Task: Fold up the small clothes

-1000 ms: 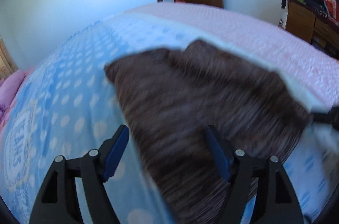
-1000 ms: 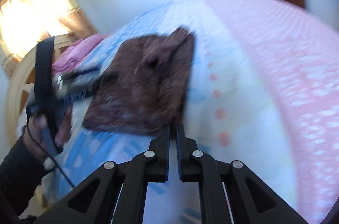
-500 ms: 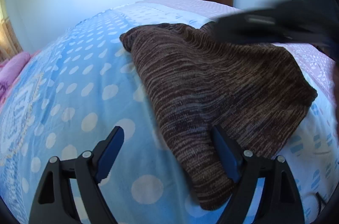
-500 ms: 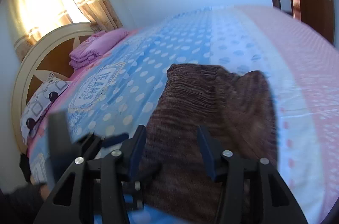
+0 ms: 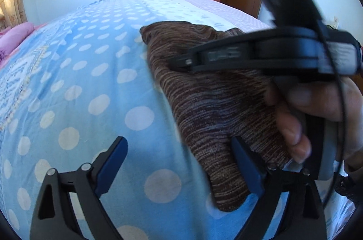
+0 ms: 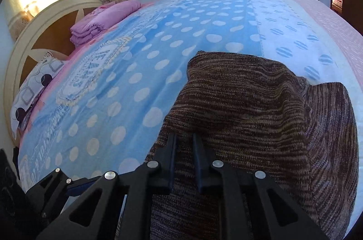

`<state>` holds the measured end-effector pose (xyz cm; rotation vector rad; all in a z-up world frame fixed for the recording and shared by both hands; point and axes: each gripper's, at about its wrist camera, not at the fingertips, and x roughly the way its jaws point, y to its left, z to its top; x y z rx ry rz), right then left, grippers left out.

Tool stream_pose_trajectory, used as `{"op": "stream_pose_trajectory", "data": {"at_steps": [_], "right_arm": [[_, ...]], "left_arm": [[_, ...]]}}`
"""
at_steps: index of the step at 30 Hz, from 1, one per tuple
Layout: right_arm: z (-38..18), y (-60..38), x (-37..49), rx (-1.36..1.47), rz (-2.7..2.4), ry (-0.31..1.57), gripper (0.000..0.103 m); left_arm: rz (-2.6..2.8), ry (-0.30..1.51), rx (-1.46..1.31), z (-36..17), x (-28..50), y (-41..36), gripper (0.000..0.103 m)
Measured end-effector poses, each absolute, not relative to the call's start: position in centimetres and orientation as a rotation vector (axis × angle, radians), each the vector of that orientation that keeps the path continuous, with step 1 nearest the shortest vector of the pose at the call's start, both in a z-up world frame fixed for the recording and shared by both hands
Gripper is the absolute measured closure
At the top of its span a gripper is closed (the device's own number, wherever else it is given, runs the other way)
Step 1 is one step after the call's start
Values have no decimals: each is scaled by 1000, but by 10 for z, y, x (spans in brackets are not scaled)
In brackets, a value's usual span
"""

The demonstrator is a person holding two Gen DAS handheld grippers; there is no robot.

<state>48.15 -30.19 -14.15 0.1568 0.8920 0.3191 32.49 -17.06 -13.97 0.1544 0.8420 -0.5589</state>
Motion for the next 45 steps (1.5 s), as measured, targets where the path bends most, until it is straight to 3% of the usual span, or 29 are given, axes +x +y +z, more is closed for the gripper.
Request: {"op": "stream_pose_trajectory", "data": {"at_steps": [3,6,9,14,21,23,24,36,45], "right_arm": [[-129,-317,466,182,336,858,71],[-116,-349,445,209,290,818,70],[-125,-385,435,220,194,897,70],[-126,-462,413,460,145,808,70],[-129,-466,454,433,134,848,70],[-134,-458,468,368,125,883,78],[-135,-453,473,316,86,891,99],[-141,-468,476,286,-71,877,98],[-98,-440,475,158,70,755,91]], "left_arm": [[-558,847,143,-142,327,-168,5],[-558,849,136,-143,328,-166,4],[-557,854,132,-144,330,-165,3],[-554,856,136,-144,329,-165,3],[-551,867,130,-145,331,-169,1],[-549,870,128,-145,331,-168,0],[-550,871,125,-146,331,-168,0],[-547,859,120,-143,329,-167,0],[-502,697,153,-72,363,-179,0]]}}
